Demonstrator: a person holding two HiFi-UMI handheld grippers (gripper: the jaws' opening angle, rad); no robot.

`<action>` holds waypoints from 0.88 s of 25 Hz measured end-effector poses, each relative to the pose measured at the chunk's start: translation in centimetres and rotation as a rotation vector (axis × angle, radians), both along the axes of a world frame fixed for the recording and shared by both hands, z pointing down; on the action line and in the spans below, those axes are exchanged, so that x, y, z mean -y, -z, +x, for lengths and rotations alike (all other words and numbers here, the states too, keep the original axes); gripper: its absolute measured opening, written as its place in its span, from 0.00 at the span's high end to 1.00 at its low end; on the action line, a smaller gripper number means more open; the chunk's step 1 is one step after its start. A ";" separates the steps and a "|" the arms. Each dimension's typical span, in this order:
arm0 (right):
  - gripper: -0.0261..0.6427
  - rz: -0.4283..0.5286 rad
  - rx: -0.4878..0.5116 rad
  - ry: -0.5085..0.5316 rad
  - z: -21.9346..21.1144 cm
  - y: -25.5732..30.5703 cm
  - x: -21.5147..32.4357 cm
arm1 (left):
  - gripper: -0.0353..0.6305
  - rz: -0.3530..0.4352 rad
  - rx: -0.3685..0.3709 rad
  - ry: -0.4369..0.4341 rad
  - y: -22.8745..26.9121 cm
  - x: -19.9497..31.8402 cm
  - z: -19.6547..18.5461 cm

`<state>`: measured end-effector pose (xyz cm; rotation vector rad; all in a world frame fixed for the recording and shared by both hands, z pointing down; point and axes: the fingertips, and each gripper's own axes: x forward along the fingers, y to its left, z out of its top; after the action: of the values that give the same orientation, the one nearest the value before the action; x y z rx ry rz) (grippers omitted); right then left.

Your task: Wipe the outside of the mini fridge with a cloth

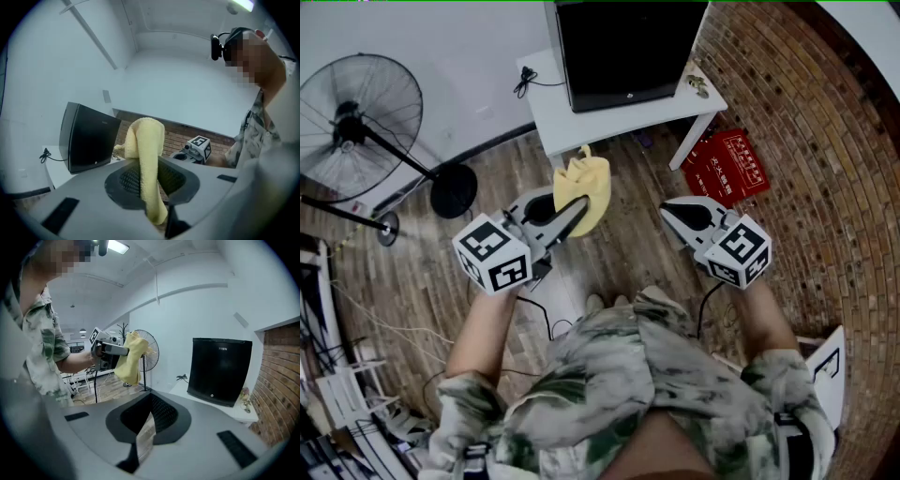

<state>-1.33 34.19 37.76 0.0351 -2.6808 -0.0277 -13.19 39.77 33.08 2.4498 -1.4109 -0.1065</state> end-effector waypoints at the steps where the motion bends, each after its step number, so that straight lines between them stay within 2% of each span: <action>1: 0.93 -0.003 0.002 0.001 -0.3 -0.2 0.1 | 0.83 -0.001 0.002 0.000 0.0 0.3 -0.2; 5: 0.93 -0.002 -0.014 0.037 -1.4 -0.6 0.6 | 0.83 -0.003 0.028 -0.020 0.3 1.3 -0.2; 10: 0.93 0.030 -0.046 0.118 -2.1 0.2 4.8 | 0.83 0.005 0.096 -0.033 2.7 5.5 0.2; 17: 0.93 -0.016 -0.076 0.331 -1.9 2.6 12.0 | 0.83 0.011 0.321 0.022 7.5 16.9 0.5; 22: 0.90 0.007 -0.106 0.429 -1.0 3.5 18.4 | 0.83 0.028 0.493 0.076 12.9 26.2 0.6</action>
<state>-2.31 15.84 34.30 -0.5235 -2.5324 -0.1681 -12.62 13.61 20.20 2.5532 -1.6997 0.4972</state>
